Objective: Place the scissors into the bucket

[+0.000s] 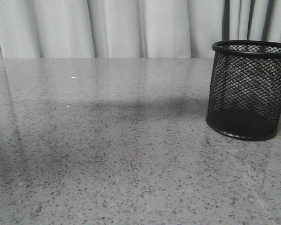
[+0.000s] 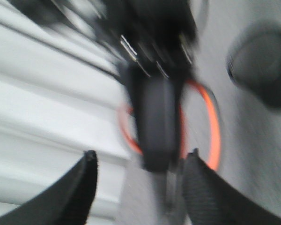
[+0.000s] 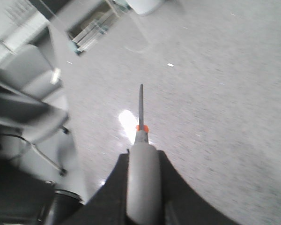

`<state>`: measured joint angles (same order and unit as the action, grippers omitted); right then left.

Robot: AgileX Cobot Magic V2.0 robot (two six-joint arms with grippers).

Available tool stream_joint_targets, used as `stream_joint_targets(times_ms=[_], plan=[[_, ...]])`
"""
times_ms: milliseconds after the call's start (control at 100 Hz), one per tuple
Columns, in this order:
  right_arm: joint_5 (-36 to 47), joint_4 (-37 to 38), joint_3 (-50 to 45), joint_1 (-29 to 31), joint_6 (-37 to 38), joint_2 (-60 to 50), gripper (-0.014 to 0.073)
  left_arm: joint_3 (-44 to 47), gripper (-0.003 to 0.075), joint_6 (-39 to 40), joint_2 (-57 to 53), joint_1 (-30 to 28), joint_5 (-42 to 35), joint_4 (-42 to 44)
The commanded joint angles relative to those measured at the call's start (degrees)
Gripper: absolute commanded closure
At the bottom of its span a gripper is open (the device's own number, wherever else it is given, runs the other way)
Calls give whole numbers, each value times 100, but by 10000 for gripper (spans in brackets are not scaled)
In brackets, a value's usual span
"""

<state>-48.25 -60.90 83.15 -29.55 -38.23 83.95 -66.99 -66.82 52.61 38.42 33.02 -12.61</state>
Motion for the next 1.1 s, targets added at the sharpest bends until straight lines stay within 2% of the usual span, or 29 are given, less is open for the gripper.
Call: stream_joint_targets(times_ms=[0, 90, 160, 230, 280, 310, 430, 560, 650, 850, 1090], plan=[[39, 565, 441, 49, 432, -245, 647, -195, 279, 77, -369, 33, -661, -349], [-387, 2047, 843, 49, 1318, -366, 643, -195, 339, 79, -740, 33, -590, -387], [-1007, 3084, 1238, 49, 1948, -462, 643, -195, 435, 128, -1046, 33, -464, -387], [-1704, 3975, 1693, 49, 2478, -548, 643, -195, 573, 234, -1302, 33, -317, -387], [-2183, 4455, 2007, 37, 2816, -597, 643, -195, 697, 234, -1442, 33, -159, -387], [-2527, 4704, 2227, 14, 2958, -629, 643, -195, 739, 234, -1522, 33, -55, -376], [-2646, 4940, 2523, -123, 3427, -827, 643, -136, 740, 234, -1663, 33, 314, -375], [-2654, 4962, 2377, -319, 3764, -1146, 643, -39, 740, 234, -1677, 33, 681, -323], [-2654, 5104, 1995, -401, 3823, -1445, 643, -14, 740, 234, -1677, 33, 913, -263], [-2654, 5943, 766, -414, 4339, -2301, 643, -14, 740, 234, -1754, 33, 1308, 70], [-2654, 5978, -163, -414, 4449, -2813, 643, -14, 740, 234, -1849, 33, 1361, 219]])
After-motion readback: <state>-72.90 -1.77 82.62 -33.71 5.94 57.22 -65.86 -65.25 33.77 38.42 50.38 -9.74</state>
